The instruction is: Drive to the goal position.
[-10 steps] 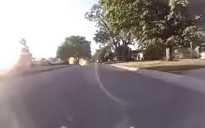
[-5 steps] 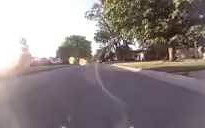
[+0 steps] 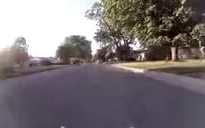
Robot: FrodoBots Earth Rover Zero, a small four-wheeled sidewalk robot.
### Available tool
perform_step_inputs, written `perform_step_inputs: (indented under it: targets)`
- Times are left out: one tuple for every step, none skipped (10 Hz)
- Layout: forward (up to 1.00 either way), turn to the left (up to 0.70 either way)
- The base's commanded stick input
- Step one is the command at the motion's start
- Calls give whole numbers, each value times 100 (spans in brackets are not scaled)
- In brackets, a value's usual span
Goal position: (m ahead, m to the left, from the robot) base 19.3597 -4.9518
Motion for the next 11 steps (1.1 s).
perform_step_inputs:
  targets:
    - [100,3]
    - [100,2]
    - [100,0]
    - [100,0]
    - [100,0]
    - [100,0]
    - [100,0]
    - [100,0]
    - [100,0]
    - [100,0]
    - [100,0]
